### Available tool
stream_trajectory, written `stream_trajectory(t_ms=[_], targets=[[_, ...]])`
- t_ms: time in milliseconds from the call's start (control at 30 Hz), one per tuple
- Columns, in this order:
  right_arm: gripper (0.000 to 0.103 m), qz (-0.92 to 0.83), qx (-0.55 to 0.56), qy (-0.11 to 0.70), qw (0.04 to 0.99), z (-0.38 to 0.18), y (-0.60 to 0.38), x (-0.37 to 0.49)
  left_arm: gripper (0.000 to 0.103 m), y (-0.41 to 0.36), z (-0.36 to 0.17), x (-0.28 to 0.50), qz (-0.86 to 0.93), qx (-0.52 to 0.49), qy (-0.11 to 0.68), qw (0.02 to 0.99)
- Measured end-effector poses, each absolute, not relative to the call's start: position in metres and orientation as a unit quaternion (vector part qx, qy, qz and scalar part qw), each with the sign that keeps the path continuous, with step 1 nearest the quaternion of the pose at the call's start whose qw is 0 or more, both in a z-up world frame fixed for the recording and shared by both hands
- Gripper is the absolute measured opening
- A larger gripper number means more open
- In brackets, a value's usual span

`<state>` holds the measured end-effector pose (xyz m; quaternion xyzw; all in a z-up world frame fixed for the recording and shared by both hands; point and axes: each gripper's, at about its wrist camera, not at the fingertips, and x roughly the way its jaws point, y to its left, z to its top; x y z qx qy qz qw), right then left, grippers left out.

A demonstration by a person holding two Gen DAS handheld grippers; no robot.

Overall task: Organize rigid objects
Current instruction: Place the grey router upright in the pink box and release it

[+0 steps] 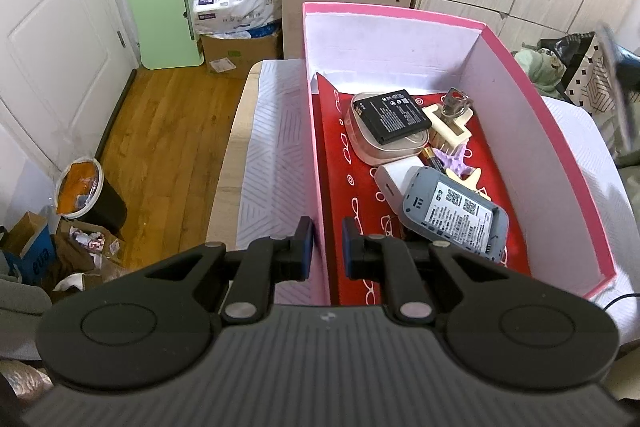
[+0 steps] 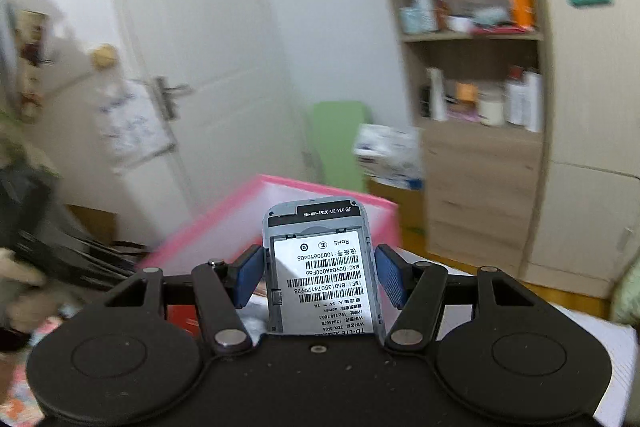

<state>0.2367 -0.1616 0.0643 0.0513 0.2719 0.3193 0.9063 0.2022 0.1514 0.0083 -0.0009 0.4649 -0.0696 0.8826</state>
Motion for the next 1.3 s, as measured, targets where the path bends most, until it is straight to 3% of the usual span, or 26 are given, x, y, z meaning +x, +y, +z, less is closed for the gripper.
stream_trajectory(t_ms=[267,500,833,1133,1300], targets=[[0.066,0.366,0.129,0.400,0.830,0.062,-0.082,0.270,0.012,0.152,0.007,0.199,-0.077,0.003,0.456,0.887],[0.066,0.307,0.320,0.543,0.713,-0.011,-0.047,0.314,0.012,0.162,0.006,0.197,-0.087,-0.019,0.452,0.888],[0.066,0.218,0.412,0.526,0.711,-0.045,-0.043,0.313,0.012,0.167,0.005,0.199,-0.101,-0.023,0.452,0.886],[0.071,0.210,0.383,0.561,0.703,-0.053,-0.029,0.329,0.013,0.168,0.004,0.196,-0.104,-0.025,0.449,0.887],[0.071,0.241,0.343,0.541,0.729,-0.032,-0.036,0.318,0.013,0.167,0.003,0.195,-0.103,-0.023,0.447,0.888]])
